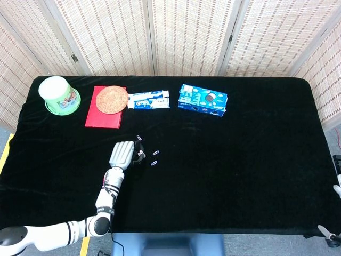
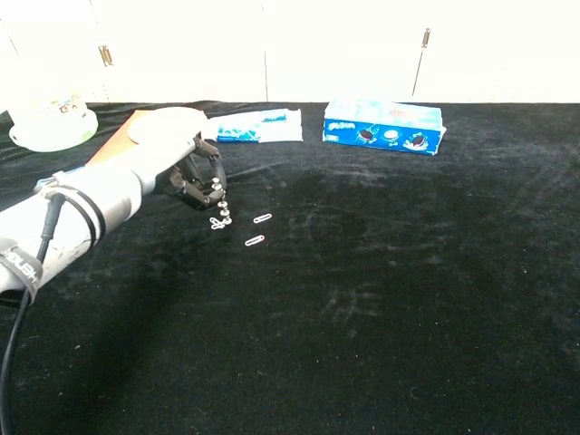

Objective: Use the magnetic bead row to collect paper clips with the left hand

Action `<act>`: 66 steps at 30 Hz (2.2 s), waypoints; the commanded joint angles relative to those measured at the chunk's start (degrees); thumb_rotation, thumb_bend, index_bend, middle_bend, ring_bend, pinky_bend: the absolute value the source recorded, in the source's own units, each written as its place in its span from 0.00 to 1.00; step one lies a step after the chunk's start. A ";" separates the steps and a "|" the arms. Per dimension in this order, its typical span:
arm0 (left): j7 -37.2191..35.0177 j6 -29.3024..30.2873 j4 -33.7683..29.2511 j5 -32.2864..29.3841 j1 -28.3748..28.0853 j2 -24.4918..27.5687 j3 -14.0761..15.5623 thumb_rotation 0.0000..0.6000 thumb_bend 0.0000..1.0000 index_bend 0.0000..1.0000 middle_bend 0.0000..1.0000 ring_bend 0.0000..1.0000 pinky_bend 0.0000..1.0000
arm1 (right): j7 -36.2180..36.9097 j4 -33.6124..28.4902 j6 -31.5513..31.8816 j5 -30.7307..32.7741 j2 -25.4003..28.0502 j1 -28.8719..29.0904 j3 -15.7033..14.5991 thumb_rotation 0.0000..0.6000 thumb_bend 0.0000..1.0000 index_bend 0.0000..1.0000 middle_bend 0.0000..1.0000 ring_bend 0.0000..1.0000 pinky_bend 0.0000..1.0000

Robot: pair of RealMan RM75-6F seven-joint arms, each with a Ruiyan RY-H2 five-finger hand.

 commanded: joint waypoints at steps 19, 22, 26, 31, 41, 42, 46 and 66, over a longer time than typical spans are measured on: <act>3.20 5.27 -6.62 0.84 0.44 1.86 2.82 1.00 0.56 0.80 1.00 1.00 1.00 | 0.35 0.37 2.08 -1.00 -0.09 -0.79 0.13 1.00 0.10 0.00 0.00 0.00 0.00; 4.29 7.46 -9.54 2.13 1.32 2.46 4.17 1.00 0.56 0.80 1.00 1.00 1.00 | 0.55 0.70 2.58 -1.56 -0.18 -0.96 -0.06 1.00 0.10 0.00 0.00 0.00 0.00; 5.72 10.10 -13.43 4.05 2.53 2.67 6.35 1.00 0.56 0.80 1.00 1.00 1.00 | 0.46 1.02 3.56 -2.88 -0.28 -1.26 -0.58 1.00 0.10 0.00 0.00 0.00 0.00; 8.10 11.92 -14.47 5.65 2.92 1.13 8.35 1.00 0.56 0.80 1.00 1.00 1.00 | 0.89 2.05 6.55 -4.69 -0.59 -2.35 -1.09 1.00 0.10 0.00 0.00 0.00 0.00; 9.01 11.87 -10.45 5.46 2.12 -2.56 7.09 1.00 0.56 0.80 1.00 1.00 1.00 | 3.19 3.83 8.19 -4.65 -0.87 -3.08 -0.96 1.00 0.10 0.00 0.00 0.00 0.00; 8.73 11.66 -9.91 5.51 2.01 -2.92 6.88 1.00 0.56 0.80 1.00 1.00 1.00 | 3.10 3.80 8.00 -4.39 -0.89 -3.06 -0.87 1.00 0.10 0.00 0.00 0.00 0.00; 7.77 10.82 -8.21 5.70 1.47 -3.96 5.99 1.00 0.56 0.80 1.00 1.00 1.00 | 3.46 3.58 7.45 -3.90 -0.68 -2.90 -0.72 1.00 0.10 0.00 0.00 0.00 0.00; 6.83 7.60 1.25 5.72 -0.86 -7.70 4.02 1.00 0.56 0.80 1.00 1.00 1.00 | 6.45 4.01 6.09 -2.29 0.11 -2.66 -0.17 1.00 0.10 0.00 0.00 0.00 0.00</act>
